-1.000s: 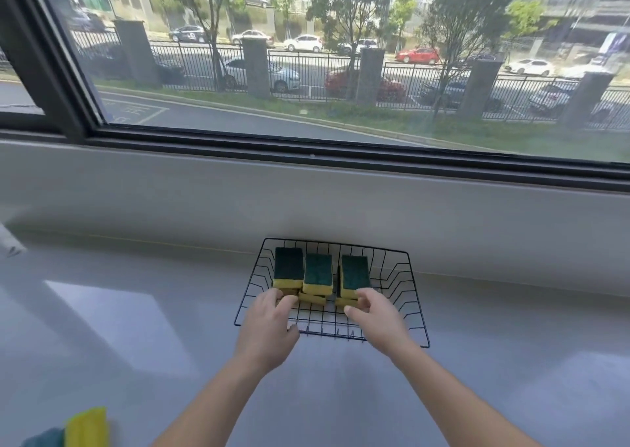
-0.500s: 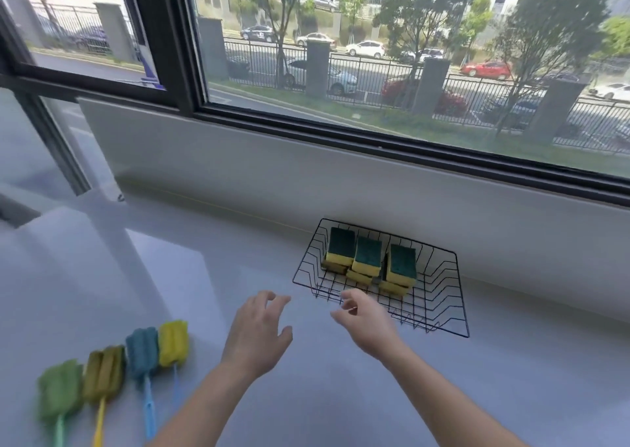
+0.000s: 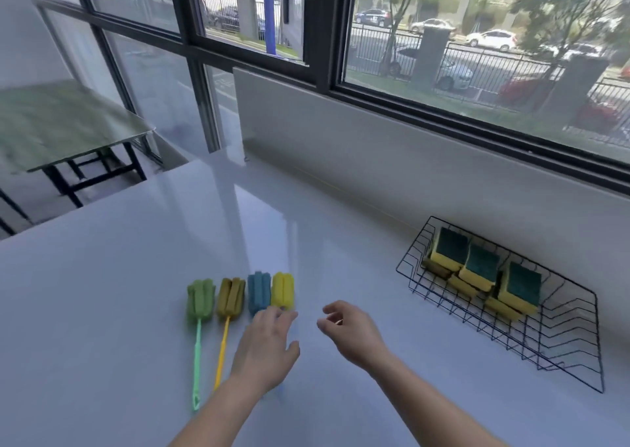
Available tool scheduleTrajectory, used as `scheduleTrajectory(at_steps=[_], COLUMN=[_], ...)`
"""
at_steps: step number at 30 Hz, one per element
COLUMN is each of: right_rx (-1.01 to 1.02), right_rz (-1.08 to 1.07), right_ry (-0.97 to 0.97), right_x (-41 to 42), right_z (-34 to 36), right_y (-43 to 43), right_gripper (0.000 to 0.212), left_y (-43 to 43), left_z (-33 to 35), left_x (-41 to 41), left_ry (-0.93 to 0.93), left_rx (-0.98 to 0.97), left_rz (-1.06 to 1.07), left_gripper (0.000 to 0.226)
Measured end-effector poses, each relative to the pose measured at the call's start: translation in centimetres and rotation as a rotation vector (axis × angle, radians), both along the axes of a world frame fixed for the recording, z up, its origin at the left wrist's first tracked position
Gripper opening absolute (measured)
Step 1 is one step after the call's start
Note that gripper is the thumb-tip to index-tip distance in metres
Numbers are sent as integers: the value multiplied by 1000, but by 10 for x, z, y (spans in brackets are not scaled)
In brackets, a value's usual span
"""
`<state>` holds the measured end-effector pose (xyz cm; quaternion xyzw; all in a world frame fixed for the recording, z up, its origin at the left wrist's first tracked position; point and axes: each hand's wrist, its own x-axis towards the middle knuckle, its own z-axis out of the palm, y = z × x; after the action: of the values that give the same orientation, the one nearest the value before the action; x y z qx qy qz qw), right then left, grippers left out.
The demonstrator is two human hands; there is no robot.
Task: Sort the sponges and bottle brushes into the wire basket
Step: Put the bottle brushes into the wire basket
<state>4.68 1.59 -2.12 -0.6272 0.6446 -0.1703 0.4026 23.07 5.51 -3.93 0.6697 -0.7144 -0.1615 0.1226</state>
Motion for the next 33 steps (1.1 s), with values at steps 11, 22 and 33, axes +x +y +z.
scheduleTrajectory(at_steps=[11,22,33], right_rx=[65,196,156], right_rz=[62,-41,-231], right_ry=[217,228,23], right_x=[80,95,51], right_z=[-35,-63,-51], right_y=[-14,-20,-15], right_gripper=[27,21,15], left_y=[-7,-38,-40], left_z=[-27,-45,-35], left_x=[40,32,27], left_ry=[-89,-55,345], left_rx=[231,232,187], left_rz=[174,252,381], left_gripper=[39,31,41])
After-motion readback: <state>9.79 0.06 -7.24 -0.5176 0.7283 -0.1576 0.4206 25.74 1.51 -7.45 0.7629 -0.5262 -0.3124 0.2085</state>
